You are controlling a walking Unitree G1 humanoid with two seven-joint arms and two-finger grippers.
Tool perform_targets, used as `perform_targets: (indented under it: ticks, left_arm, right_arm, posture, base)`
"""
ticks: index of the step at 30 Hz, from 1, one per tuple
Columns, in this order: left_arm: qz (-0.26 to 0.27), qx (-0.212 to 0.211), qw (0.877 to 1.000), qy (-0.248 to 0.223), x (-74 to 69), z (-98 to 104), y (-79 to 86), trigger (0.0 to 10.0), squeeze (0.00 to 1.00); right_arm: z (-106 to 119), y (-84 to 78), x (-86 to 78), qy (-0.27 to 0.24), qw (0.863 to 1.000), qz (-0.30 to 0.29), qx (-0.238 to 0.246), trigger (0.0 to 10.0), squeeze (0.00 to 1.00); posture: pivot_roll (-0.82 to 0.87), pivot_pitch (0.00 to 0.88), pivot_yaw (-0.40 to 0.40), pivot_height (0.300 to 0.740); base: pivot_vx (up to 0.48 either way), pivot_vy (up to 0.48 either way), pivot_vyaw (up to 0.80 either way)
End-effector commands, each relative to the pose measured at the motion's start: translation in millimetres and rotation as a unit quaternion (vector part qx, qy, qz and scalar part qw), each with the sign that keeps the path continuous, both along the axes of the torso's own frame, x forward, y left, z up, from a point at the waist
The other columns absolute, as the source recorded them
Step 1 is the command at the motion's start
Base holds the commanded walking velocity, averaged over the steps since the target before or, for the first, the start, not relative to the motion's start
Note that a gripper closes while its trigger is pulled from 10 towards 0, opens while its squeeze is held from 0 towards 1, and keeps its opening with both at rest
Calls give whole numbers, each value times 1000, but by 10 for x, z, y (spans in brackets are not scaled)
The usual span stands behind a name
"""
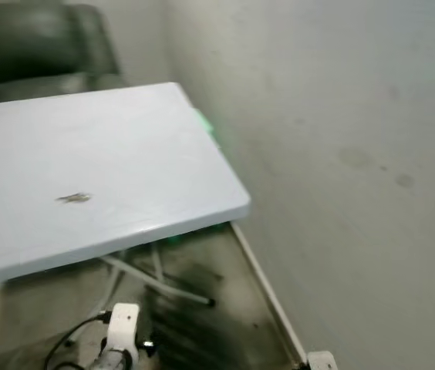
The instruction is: Hang keys on a hook
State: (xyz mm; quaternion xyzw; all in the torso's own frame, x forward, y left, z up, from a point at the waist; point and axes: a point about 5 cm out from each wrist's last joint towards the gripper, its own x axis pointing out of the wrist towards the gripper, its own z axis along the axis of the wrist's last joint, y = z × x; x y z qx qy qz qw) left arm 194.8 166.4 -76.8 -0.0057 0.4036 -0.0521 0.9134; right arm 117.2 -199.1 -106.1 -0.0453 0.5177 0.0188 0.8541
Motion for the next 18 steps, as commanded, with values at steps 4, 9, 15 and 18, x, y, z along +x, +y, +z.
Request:
perform_targets:
  ticks: [4, 9, 15, 18]
  left_arm:
    - [1, 10, 1000, 6, -18, -5, 86, 10000, 0]
    - [2, 10, 1000, 7, -16, -4, 89, 10000, 0]
    - [4, 9, 1000, 8, -16, -5, 92, 10000, 0]
    - [5, 10, 1000, 8, -16, -5, 97, 10000, 0]
  right_arm:
    - [7, 42, 47, -5, 1000, 0, 6, 10000, 0]
    - [8, 42, 52, -5, 1000, -1, 6, 10000, 0]
    - [10, 49, 60, -6, 1000, 0, 7, 10000, 0]
    - [13, 54, 68, -8, 1000, -1, 8, 10000, 0]
  posture:
    - [-43, 0, 6, 740]
    - [-42, 0, 6, 740]
    - [-40, 0, 6, 740]
    - [-40, 0, 6, 740]
  base:
    - [0, 0, 800]
    - [0, 0, 800]
    - [0, 0, 800]
    - [0, 0, 800]
